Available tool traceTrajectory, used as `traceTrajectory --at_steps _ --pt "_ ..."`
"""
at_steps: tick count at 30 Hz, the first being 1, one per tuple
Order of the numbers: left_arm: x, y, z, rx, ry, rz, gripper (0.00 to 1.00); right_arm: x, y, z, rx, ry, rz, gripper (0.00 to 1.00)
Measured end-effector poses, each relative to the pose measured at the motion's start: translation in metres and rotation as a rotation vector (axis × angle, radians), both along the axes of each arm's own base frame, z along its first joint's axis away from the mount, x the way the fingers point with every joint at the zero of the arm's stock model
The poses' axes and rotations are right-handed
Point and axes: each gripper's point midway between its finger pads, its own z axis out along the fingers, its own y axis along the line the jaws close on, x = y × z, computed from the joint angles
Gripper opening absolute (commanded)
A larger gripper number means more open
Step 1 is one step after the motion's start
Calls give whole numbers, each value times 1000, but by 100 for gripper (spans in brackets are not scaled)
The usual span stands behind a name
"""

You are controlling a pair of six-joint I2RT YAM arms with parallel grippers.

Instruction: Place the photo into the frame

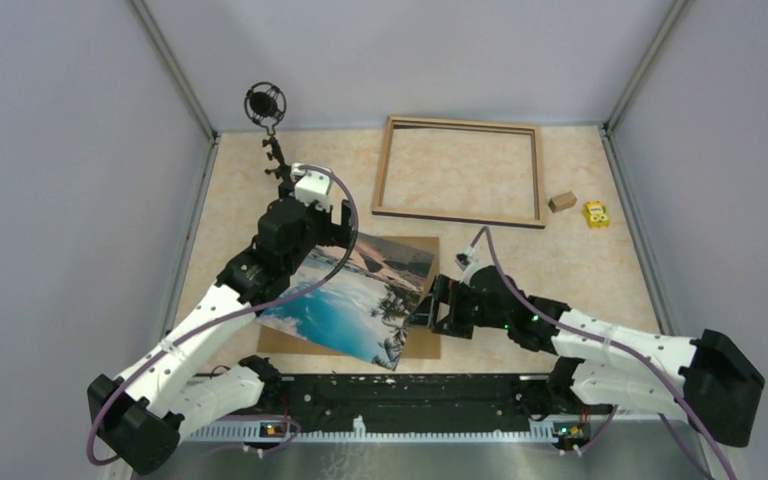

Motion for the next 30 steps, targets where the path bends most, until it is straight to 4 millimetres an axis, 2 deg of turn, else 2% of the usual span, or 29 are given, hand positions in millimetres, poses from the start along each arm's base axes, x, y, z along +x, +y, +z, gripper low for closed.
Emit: traceTrajectory --at_steps 5,8,16,22,30 --pt "-2 0 3 -7 -8 -5 99 -24 22 -17 -18 49 43 90" --pt "-2 0 4 -9 -8 -8 99 -31 27 -29 -7 73 25 86" --pt "-4 -3 5 -17 -11 -25 99 -39 3 -70 -31 147 -57 80" --pt "-5 -5 5 -20 -9 -34 99 -41 0 -71 32 153 -86 75" --pt "-5 -5 5 -20 -9 -35 99 -59 11 -76 31 176 -33 74"
